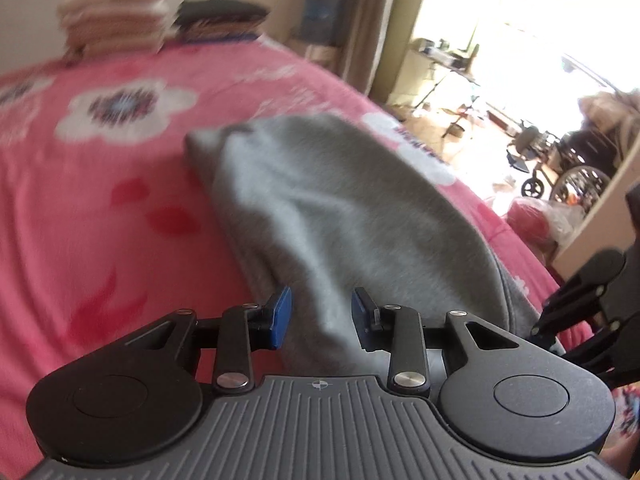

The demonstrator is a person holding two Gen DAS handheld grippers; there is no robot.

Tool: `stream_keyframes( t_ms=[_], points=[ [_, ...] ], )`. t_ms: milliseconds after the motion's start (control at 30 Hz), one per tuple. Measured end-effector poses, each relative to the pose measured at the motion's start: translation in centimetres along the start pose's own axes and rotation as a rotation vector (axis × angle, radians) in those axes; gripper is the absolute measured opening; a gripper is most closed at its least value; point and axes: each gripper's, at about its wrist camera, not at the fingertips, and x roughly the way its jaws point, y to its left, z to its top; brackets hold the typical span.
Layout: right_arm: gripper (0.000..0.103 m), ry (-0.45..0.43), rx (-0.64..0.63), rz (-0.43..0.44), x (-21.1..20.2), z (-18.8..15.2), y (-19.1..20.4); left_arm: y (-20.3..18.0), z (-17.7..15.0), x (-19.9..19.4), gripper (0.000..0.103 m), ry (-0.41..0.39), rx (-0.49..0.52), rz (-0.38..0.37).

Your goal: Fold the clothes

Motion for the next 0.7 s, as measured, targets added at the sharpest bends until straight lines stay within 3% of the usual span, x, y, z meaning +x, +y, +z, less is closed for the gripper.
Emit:
stream_keyframes(
  t_ms=[133, 200, 267, 400, 500, 600, 700],
  points=[
    [0.009, -0.092, -0.052, -0.072, -1.6, 1.8, 0.2, -0.7, 1.6, 2.0, 0.033, -0.033, 0.103, -0.026],
    [0.009, -0.135, -0.017, -0.118, -1.7, 2.4, -0.7, -0.3, 1.7, 4.3, 0.034, 0.005, 0.117, -0.001],
    [0.009, -0.113, 0.038, -0.143, -0.6, 2.1, -2.0, 1.1, 0.8, 6.5, 0.034, 0.064, 0.074, 0.04],
    [0.01, -0.072, 0.018, -0.117, 0.5, 1.1, -2.8, 1.6, -0.2, 5.5, 0.034, 0.009, 0.115, 0.015],
    [0.01, -0.043, -0.036, -0.108, -0.7, 3.7, -3.1, 1.4, 1.0, 3.9, 0.037, -0.043, 0.133, 0.0],
    [0.01, -0.153, -0.094, -0.141, -2.0, 7.4, -4.0, 1.6, 3.0, 3.9, 0.041, -0.102, 0.145, 0.024],
    [0.01, -0.258, -0.099, -0.206, -1.2, 10.7, -6.1, 3.0, 4.7, 6.4, 0.041, -0.103, 0.085, 0.076]
  ],
)
